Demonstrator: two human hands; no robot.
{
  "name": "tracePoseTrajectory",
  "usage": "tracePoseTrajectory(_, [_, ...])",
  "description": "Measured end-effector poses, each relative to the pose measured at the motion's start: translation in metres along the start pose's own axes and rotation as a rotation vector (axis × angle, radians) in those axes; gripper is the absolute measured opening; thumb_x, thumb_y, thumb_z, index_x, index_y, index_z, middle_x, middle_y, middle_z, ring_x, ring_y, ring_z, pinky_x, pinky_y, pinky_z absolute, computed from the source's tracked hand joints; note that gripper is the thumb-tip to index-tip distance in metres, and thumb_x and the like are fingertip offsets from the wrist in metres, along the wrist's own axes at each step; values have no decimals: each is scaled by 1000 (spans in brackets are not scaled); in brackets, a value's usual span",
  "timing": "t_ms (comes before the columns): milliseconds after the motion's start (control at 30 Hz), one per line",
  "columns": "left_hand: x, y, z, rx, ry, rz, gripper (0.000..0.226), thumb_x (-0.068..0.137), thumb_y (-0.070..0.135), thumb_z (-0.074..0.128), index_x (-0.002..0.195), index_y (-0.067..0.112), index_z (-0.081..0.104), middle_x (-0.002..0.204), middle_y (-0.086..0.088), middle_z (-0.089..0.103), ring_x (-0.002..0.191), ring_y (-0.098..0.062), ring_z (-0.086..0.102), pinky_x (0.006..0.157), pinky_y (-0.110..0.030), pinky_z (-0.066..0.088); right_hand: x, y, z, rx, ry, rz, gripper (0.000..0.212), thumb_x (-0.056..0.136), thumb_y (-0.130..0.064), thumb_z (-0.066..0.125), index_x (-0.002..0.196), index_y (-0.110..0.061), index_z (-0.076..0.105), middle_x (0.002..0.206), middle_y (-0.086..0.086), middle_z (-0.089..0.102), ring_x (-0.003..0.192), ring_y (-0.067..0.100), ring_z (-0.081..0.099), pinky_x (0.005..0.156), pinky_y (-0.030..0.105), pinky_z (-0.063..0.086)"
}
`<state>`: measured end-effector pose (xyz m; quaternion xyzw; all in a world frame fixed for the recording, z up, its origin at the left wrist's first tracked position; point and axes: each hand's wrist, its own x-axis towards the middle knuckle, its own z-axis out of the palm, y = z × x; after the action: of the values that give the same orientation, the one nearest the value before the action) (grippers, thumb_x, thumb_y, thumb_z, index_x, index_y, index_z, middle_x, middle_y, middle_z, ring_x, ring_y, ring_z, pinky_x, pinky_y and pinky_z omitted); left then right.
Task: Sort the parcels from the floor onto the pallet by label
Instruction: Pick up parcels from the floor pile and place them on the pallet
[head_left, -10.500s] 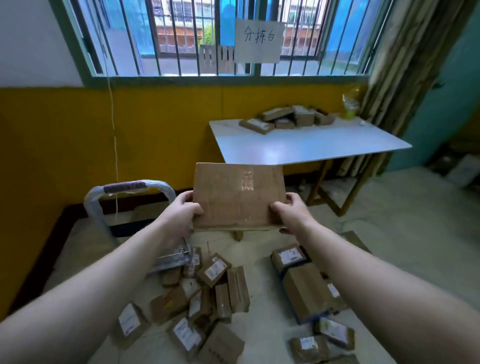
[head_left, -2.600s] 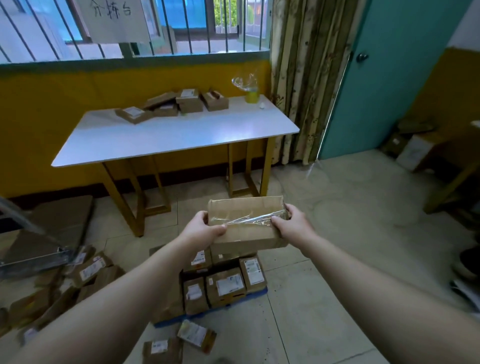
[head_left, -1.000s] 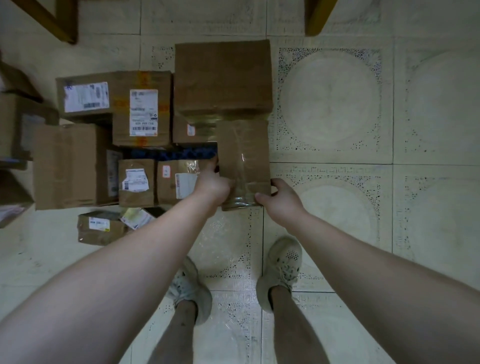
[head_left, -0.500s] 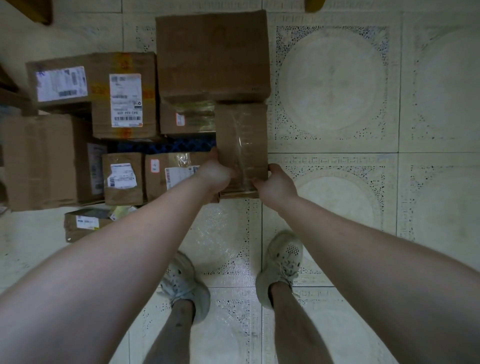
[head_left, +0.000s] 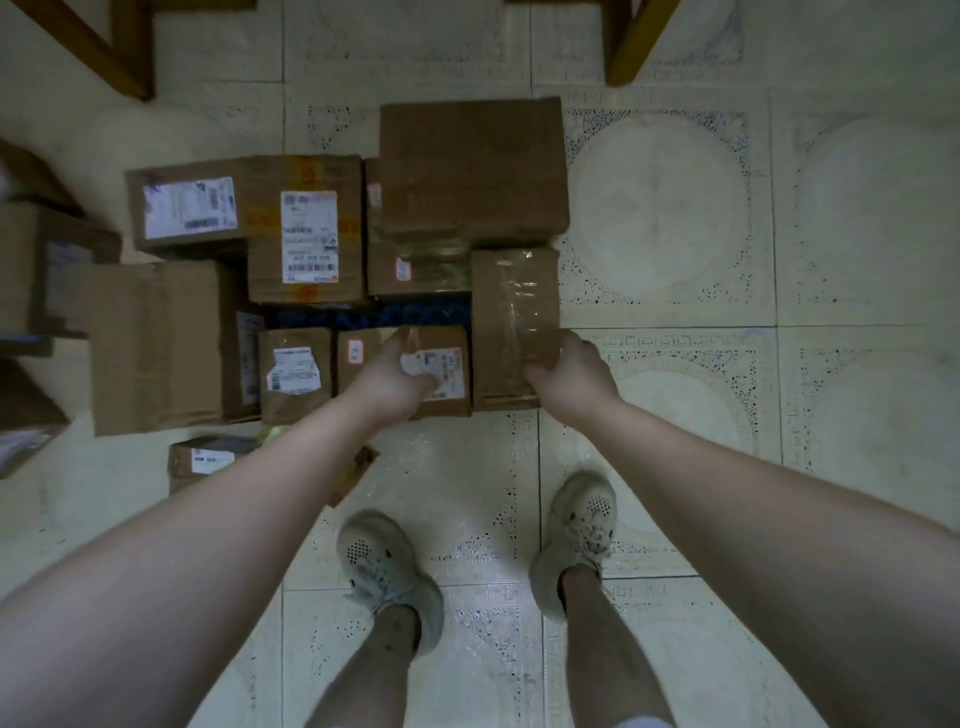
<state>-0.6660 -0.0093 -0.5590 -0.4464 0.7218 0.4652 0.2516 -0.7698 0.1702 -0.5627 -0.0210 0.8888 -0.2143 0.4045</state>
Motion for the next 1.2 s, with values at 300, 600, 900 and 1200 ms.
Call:
tracePoseTrajectory(300, [-78, -64, -103, 17, 19, 58, 69, 86, 27, 64, 145, 32, 29, 143, 0, 44, 118, -14, 50, 84, -25, 45, -85, -66, 42, -14, -123, -68, 59, 92, -39, 57, 144, -18, 37, 138, 8, 51, 111, 23, 55, 72, 27, 43])
tracePoseTrajectory(600, [-125, -156, -127, 8, 75, -96, 60, 89, 28, 62, 143, 21, 37, 134, -4, 52, 104, -14, 52, 85, -30, 45, -123, -77, 100, -78, -292, -107, 60, 94, -39, 56, 146, -19, 34, 147, 5, 42, 128, 23, 46, 90, 29, 39])
tracePoseTrajectory(900, [-73, -230, -141, 96, -78, -104, 66, 90, 32, 59, 147, 23, 28, 148, -7, 38, 130, -26, 43, 102, -39, 38, -122, -80, 194, -92, -286, 63, 60, 92, -41, 55, 145, -18, 37, 145, 8, 44, 122, 24, 51, 87, 27, 41])
tracePoseTrajectory(1200, [14, -294, -160, 223, -186, -39, 51, 89, 29, 60, 136, 18, 43, 111, -4, 60, 93, -20, 60, 81, -32, 51, -104, -83, 328, 139, -219, 200, 69, 88, -43, 61, 144, -15, 33, 136, 10, 51, 95, 20, 52, 72, 26, 39])
